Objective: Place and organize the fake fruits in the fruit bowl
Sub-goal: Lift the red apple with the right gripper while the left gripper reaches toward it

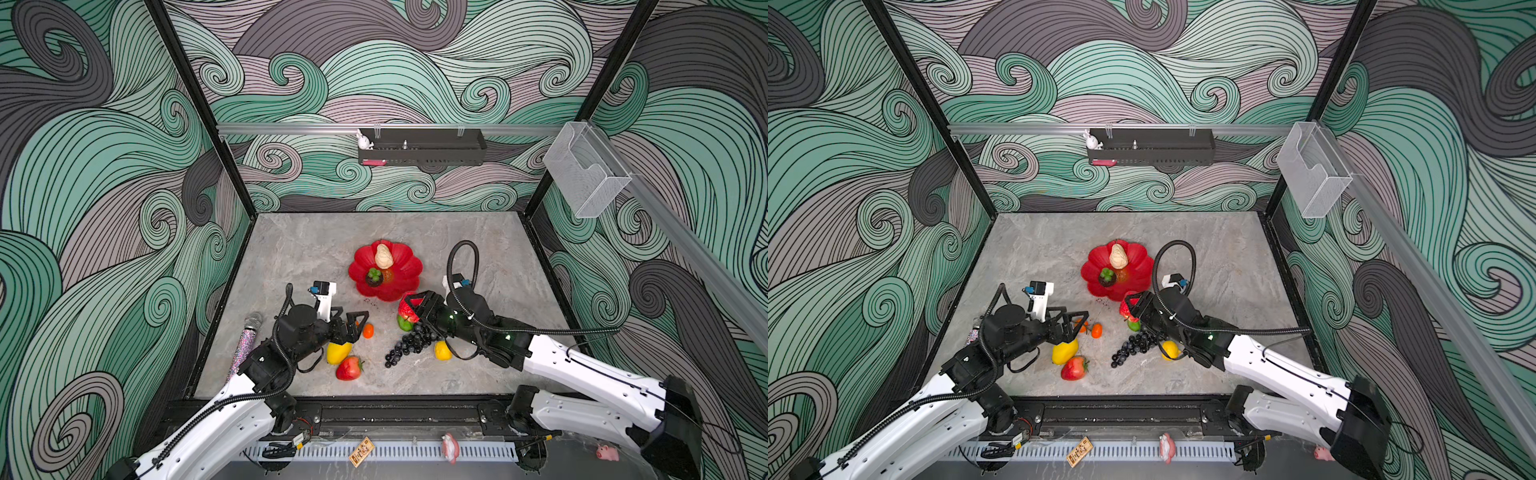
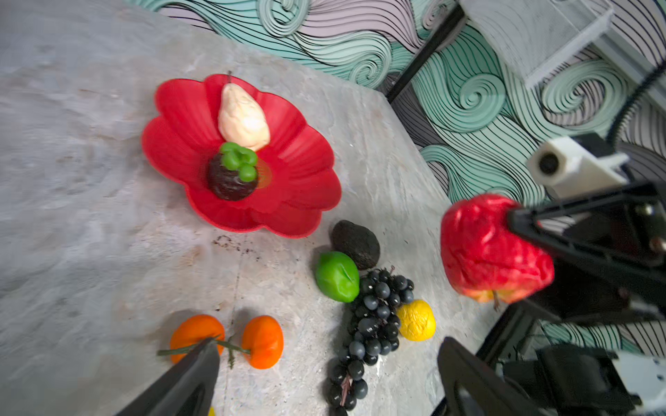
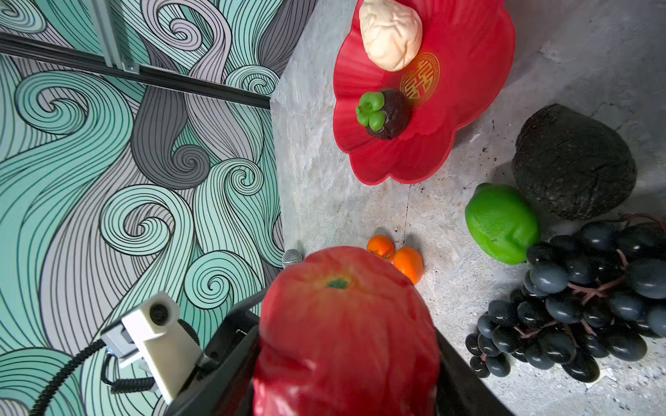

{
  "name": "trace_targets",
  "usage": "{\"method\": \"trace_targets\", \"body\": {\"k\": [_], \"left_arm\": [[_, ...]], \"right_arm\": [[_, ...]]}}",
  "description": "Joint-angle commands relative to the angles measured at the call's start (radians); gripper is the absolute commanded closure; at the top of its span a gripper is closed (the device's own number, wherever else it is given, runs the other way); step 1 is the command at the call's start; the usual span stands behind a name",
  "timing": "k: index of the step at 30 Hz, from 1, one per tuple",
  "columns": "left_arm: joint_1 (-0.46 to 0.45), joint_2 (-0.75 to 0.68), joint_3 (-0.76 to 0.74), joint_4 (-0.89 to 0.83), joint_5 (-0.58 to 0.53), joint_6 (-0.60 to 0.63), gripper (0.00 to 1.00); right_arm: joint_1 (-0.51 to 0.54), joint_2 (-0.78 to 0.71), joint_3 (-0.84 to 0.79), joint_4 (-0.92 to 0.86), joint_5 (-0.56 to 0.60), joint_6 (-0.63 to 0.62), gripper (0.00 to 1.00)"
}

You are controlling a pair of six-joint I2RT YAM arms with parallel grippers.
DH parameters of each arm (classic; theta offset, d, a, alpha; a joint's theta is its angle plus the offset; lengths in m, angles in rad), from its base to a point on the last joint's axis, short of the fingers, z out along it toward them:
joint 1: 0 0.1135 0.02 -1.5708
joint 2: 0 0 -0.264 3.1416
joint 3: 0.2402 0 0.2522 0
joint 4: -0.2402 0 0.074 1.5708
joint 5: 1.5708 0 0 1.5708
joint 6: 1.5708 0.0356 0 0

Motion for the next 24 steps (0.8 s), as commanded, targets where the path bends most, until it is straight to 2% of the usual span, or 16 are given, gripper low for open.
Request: {"method": "trace_targets", "body": {"k": [1, 11, 24], "left_arm": [[-0.058, 0.031, 0.008, 0.202, -0.004, 0.084, 0.04], [-0.222, 0.249, 0.046, 0.386, -0.096, 0.236, 0.02], [-0.285, 0.453, 0.11, 0.518, -0.194, 0.185, 0.03]], "right_arm": [[-0.036, -0.01, -0.039, 0.07, -0.049, 0.064, 0.36], [-0.051, 0.042, -0.067, 0.206, -0.12, 0.155, 0.37], [-0.047, 0.058, -0.1, 0.282, -0.137, 0.226, 0.37]]}}
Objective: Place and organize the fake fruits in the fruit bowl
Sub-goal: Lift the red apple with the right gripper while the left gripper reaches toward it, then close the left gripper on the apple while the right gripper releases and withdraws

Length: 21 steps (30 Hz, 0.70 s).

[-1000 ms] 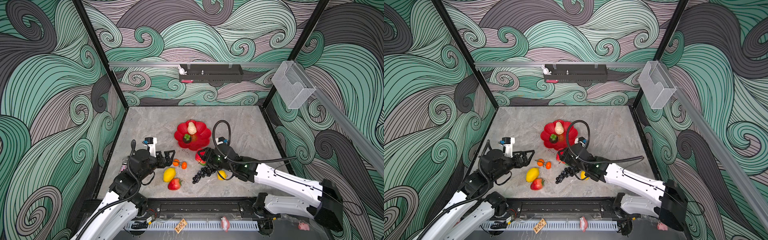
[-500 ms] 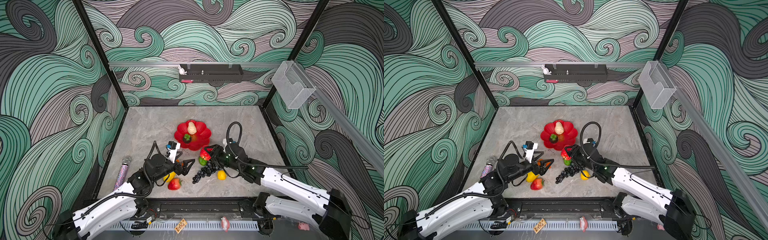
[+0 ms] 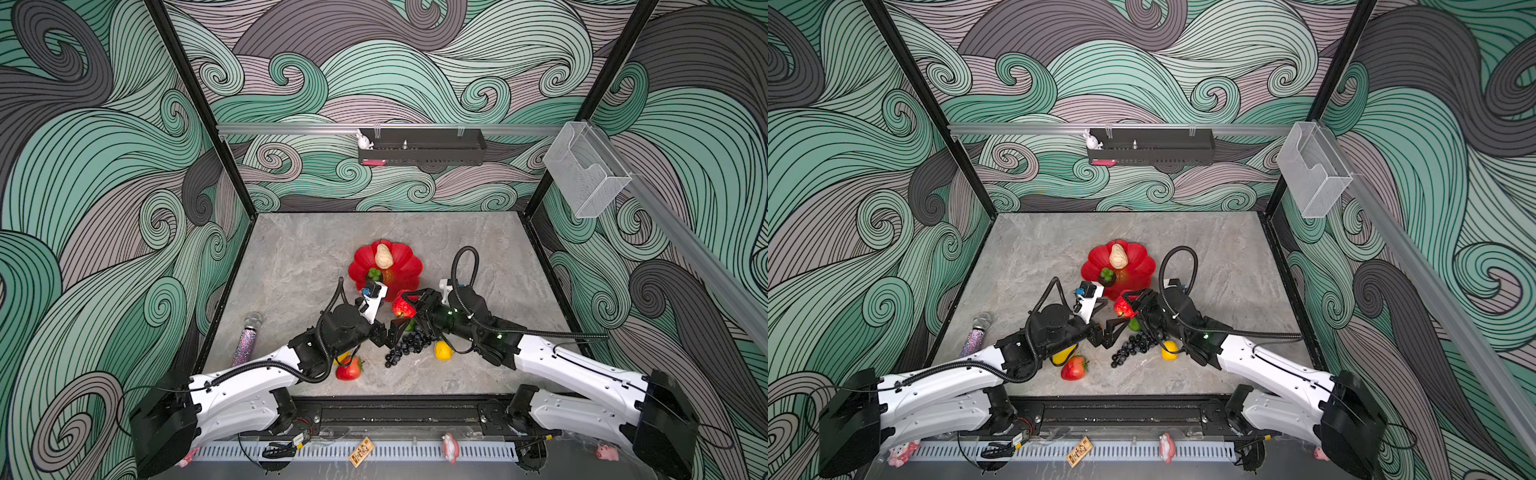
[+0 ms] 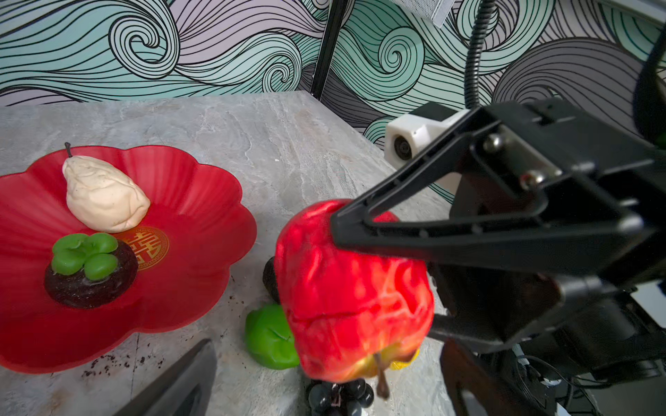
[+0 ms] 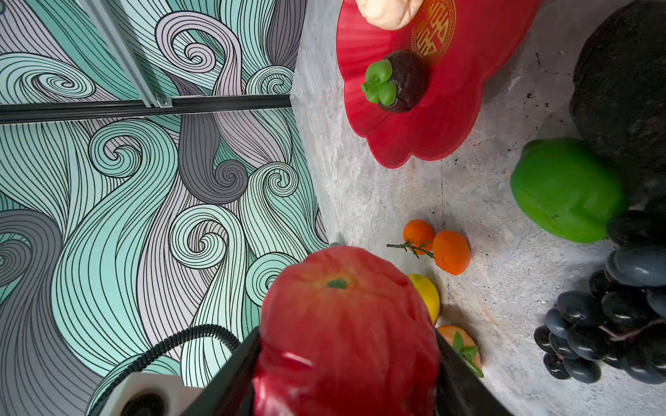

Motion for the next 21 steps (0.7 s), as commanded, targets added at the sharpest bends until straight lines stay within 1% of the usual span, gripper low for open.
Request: {"method": "trace_targets", "body": {"k": [1, 10, 21], "left_arm": [[-0.014, 0.028, 0.05, 0.058, -0.052, -0.013, 0.04], [-0.016, 0.087, 0.087, 0.047, -0.08, -0.038, 0.17], [-0.016, 0.086, 0.121, -0.034, -0.08, -0.027, 0.39]], "right_arm": [[0.0, -0.001, -0.006, 0.046, -0.005, 0.024, 0.37], [0.007, -0.001, -0.006, 0.046, 0.007, 0.036, 0.37], [0.006, 0.013, -0.009, 0.057, -0.009, 0.027, 0.37]]}}
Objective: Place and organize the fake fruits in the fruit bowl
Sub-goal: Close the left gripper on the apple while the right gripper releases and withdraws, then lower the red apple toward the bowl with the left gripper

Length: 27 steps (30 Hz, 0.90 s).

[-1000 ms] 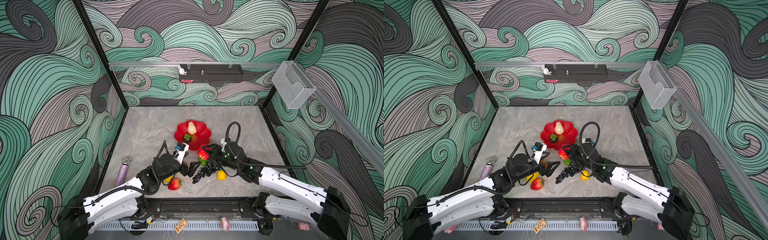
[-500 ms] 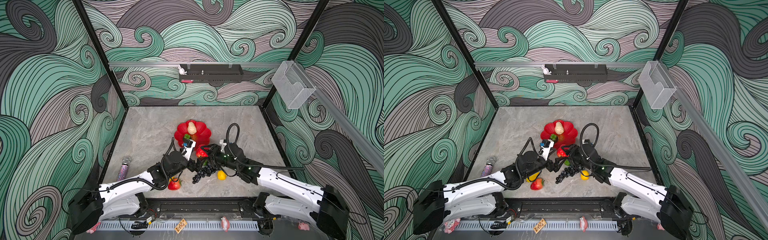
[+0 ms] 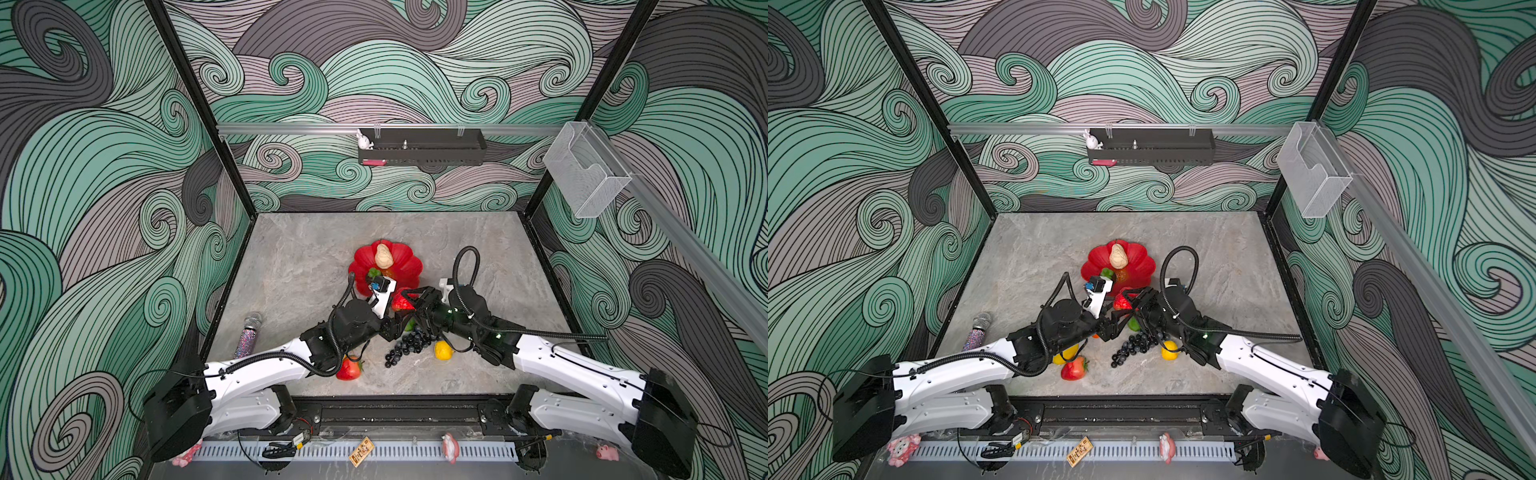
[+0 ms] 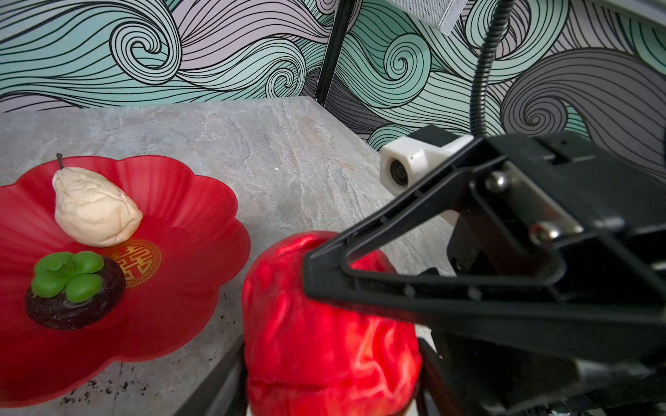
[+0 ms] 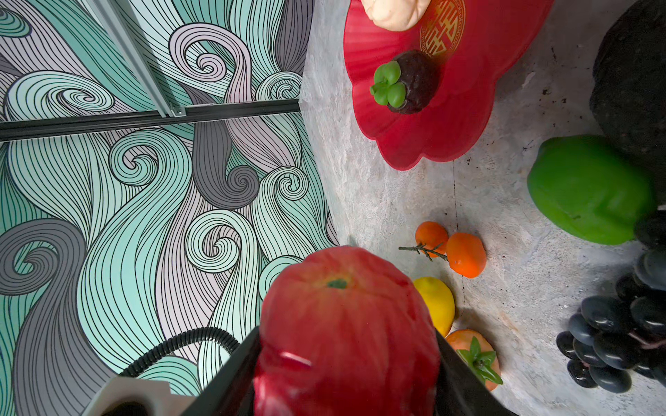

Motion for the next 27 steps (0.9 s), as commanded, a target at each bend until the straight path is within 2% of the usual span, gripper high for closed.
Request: {"method": "trace_targets", "body": {"k": [1, 9, 11, 14, 15, 19, 24, 27], "left_arm": [[0.004, -0.003, 0.044, -0.028, -0.031, 0.0, 0.4], [0.004, -0.016, 0.073, -0.084, -0.053, 0.016, 0.45], [0.004, -0.019, 0.093, -0.13, -0.074, 0.032, 0.45], [0.005, -0.014, 0.143, -0.225, -0.108, 0.093, 0.45], [0.007, -0.005, 0.162, -0.262, -0.126, 0.119, 0.46], [0.037, 0.042, 0.264, -0.415, -0.148, 0.172, 0.45], [0.129, 0.147, 0.429, -0.599, -0.078, 0.19, 0.45], [0.185, 0.258, 0.584, -0.741, -0.043, 0.199, 0.44]], "right_arm": [[0.005, 0.0, -0.008, 0.019, -0.011, -0.004, 0.36], [0.005, -0.018, -0.002, -0.019, 0.01, -0.036, 0.26], [0.003, -0.028, 0.003, -0.068, 0.021, -0.062, 0.17], [0.003, -0.067, 0.04, -0.266, 0.106, -0.159, 0.02], [0.003, -0.087, 0.042, -0.328, 0.145, -0.182, 0.0], [-0.007, -0.209, -0.034, -0.417, 0.26, -0.24, 0.0], [-0.01, -0.398, -0.085, -0.595, 0.347, -0.331, 0.0], [-0.011, -0.52, -0.116, -0.686, 0.382, -0.384, 0.0]]}}
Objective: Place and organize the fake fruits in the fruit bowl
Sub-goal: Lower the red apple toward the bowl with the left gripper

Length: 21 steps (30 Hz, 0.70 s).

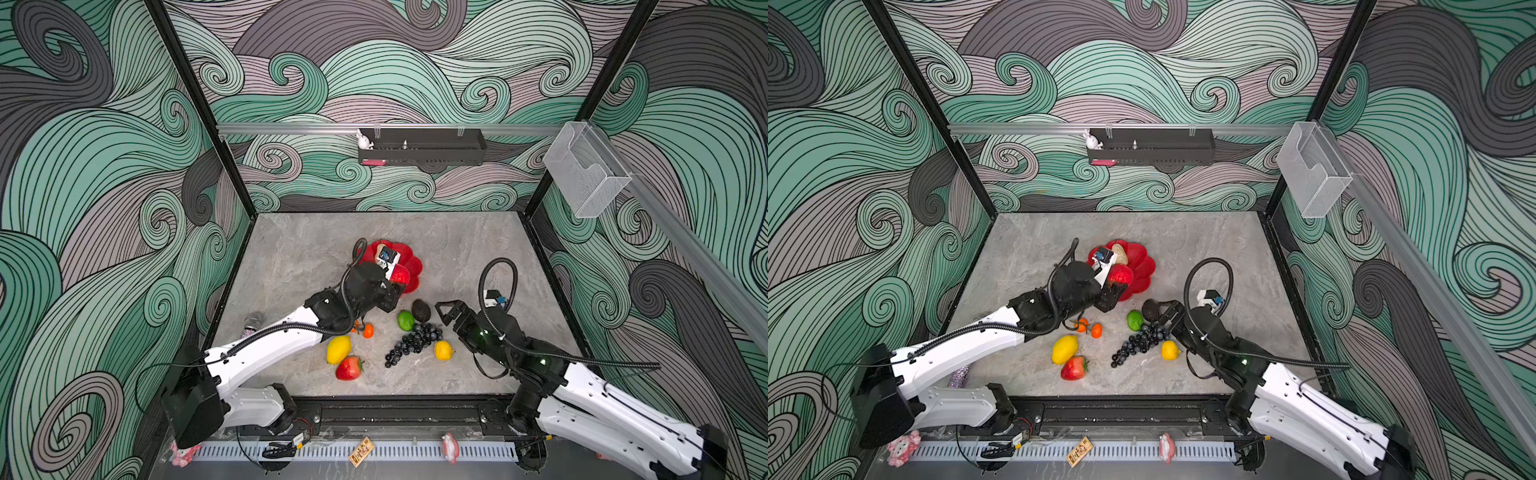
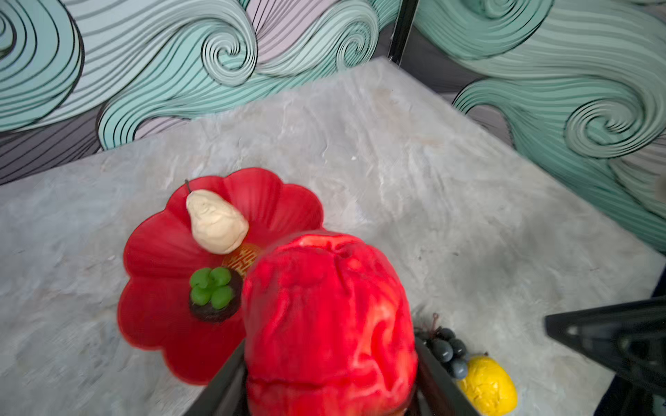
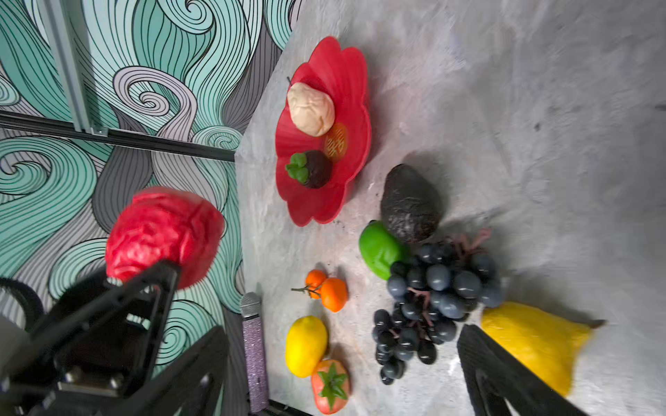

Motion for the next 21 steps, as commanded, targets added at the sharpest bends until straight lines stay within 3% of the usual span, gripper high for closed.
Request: {"method": "trace_targets", "body": {"k": [1, 5, 9, 15, 21], "left_arm": [[0.059, 0.125, 0.165, -0.249, 0.047, 0.032, 0.44], [0.113, 0.287, 0.356, -0.412, 0.109, 0.052, 0.44], [0.138, 0.417, 0.493, -0.522, 0.15, 0.045, 0.44], [0.167, 0.642, 0.746, -0.708, 0.169, 0.031, 0.44], [0.188, 0.919, 1.117, -1.016, 0.179, 0.019, 0.44]], "right_arm": [[-0.003, -0.117, -0.033, -0.175, 0.088, -0.098, 0.0], [-0.004, -0.244, -0.058, -0.309, 0.053, -0.116, 0.0], [-0.003, -0.271, -0.038, -0.427, 0.035, -0.16, 0.0], [-0.003, -0.29, -0.055, -0.438, 0.008, -0.203, 0.0], [-0.003, -0.259, -0.064, -0.376, -0.023, -0.227, 0.0]]}}
